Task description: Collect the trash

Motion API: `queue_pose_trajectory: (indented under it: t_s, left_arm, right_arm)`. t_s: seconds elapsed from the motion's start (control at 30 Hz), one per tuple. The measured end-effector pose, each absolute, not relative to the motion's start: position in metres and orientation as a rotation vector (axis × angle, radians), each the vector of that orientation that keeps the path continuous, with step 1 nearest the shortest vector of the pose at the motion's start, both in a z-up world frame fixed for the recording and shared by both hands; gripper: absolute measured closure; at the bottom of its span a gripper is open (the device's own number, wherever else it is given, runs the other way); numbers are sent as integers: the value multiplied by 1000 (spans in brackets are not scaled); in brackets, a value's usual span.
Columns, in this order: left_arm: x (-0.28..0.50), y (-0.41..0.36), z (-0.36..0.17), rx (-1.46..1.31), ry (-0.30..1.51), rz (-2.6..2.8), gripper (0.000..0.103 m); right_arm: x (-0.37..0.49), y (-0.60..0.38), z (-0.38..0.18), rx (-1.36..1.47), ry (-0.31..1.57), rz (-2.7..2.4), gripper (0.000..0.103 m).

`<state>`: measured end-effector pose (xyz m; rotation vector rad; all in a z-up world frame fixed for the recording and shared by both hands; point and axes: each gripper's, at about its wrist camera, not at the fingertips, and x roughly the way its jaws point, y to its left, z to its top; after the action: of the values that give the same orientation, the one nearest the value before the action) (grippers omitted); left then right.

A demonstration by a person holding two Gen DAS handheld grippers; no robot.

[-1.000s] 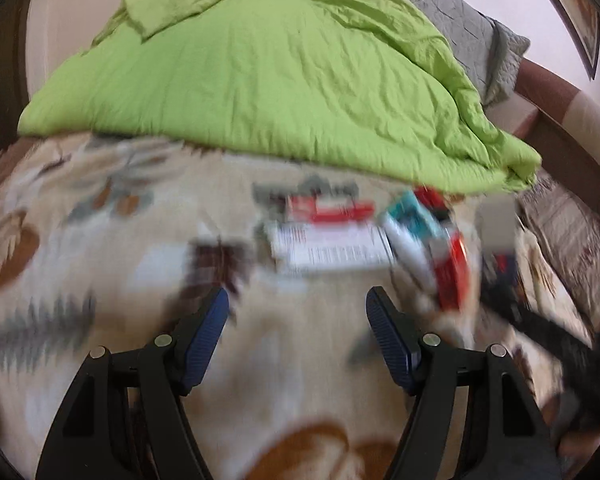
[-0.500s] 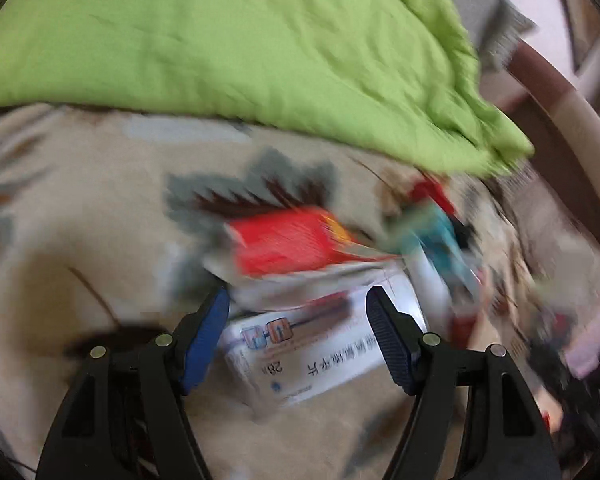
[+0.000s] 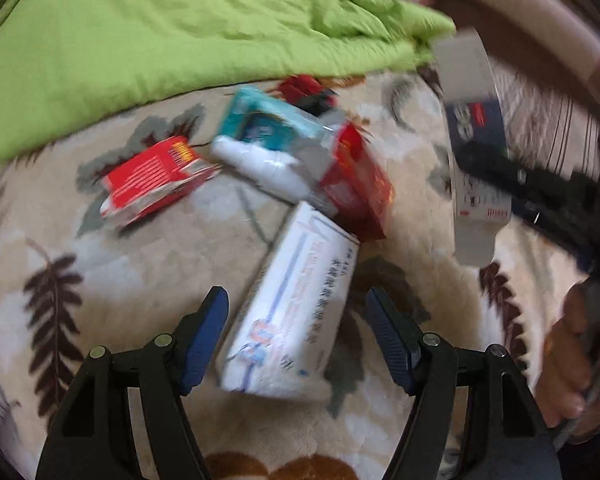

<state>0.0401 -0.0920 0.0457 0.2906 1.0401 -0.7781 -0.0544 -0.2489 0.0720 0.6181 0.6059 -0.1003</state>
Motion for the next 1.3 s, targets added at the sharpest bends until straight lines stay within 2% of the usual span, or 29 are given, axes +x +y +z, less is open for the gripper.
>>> queue_pose_trajectory:
  t_s: [0.17, 0.23, 0.37, 0.57, 0.8, 1.03, 1.3]
  left_arm:
    - [36, -123, 23, 477, 1037, -666, 33]
    - [31, -126, 18, 491, 1023, -636, 43]
    - [26, -107, 21, 362, 999, -563, 48]
    - [3, -46, 51, 176, 899, -464, 49]
    - [-64, 13, 95, 86, 734, -297, 48]
    - [-87, 22, 88, 54, 687, -219, 48]
    - [-92, 19, 80, 137, 623, -146, 48]
  right_arm:
    - [-58, -255, 73, 614, 604, -122, 61]
    - [-58, -254, 74, 600, 603, -126, 61]
    - [-59, -253, 73, 590, 608, -129, 61]
    - [-65, -239, 72, 518, 638, -126, 61]
    - [-83, -179, 73, 320, 678, -38, 61]
    - [-132, -166, 68, 225, 678, -53, 61]
    - [-127, -141, 68, 132, 651, -65, 61]
